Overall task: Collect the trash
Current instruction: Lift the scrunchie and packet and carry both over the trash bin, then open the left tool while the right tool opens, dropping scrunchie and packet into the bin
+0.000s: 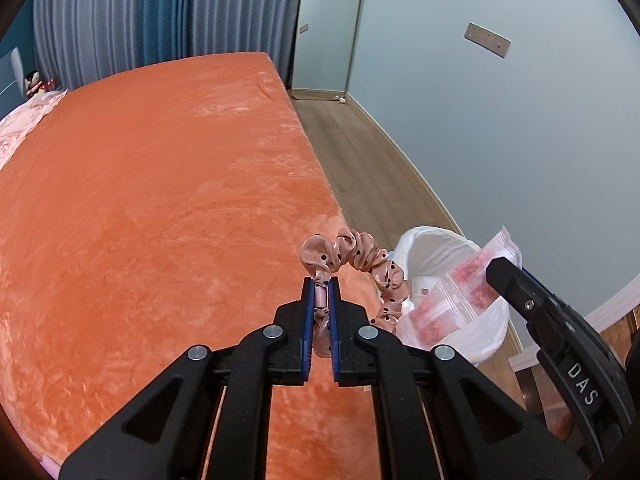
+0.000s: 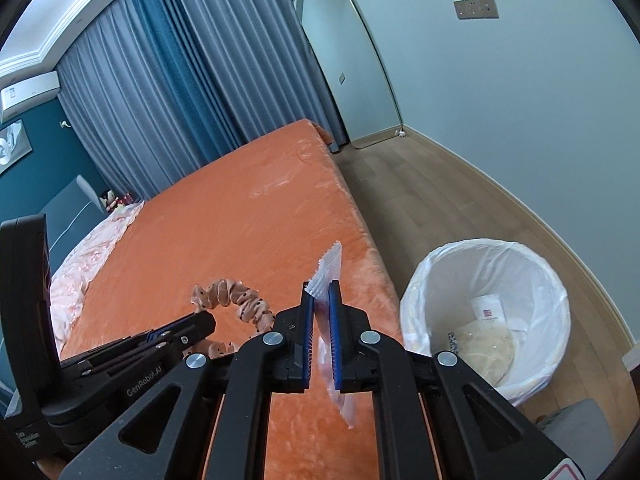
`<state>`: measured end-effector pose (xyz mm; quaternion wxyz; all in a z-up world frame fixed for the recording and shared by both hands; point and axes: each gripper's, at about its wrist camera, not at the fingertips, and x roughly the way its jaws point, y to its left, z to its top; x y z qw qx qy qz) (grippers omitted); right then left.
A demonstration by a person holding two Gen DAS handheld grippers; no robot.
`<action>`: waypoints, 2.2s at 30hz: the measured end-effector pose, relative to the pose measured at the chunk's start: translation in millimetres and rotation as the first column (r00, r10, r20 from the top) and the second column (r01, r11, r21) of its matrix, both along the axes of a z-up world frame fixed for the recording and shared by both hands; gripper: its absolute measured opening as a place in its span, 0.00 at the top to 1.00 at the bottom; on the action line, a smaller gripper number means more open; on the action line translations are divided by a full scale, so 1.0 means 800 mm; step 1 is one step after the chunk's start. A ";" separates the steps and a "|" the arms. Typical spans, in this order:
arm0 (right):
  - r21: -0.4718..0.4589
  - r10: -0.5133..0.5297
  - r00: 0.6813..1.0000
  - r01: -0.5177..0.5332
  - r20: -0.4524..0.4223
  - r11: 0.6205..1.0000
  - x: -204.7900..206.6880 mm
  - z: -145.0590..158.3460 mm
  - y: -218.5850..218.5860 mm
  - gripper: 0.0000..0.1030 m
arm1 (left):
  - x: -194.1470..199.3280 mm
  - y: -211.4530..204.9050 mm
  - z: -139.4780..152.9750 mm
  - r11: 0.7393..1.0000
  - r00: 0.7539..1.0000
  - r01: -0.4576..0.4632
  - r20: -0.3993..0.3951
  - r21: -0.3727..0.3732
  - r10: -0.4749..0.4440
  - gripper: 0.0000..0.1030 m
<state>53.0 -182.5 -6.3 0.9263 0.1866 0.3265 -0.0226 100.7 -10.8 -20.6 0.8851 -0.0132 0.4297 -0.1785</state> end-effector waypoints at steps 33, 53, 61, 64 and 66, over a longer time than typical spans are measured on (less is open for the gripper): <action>-0.039 -0.167 0.986 0.168 0.028 0.985 -0.028 0.009 -0.139 0.93 | -0.014 -0.175 -0.023 0.967 0.967 0.252 -0.057 0.031 -0.250 0.90; -0.036 -0.168 0.985 0.166 -0.033 0.985 -0.001 -0.018 -0.149 0.89 | 0.002 -0.193 -0.035 0.968 0.966 0.251 -0.067 0.017 -0.250 0.59; -0.044 -0.158 0.986 0.156 -0.053 0.987 0.007 -0.024 -0.144 0.89 | 0.012 -0.172 -0.041 0.976 0.973 0.219 -0.077 0.006 -0.218 0.58; -0.052 -0.152 0.986 0.149 -0.066 0.988 0.008 -0.027 -0.141 0.87 | 0.014 -0.165 -0.043 0.979 0.976 0.205 -0.078 0.005 -0.204 0.54; -0.059 -0.148 0.986 0.144 -0.072 0.988 0.007 -0.028 -0.138 0.81 | 0.015 -0.159 -0.044 0.980 0.978 0.197 -0.077 0.006 -0.196 0.53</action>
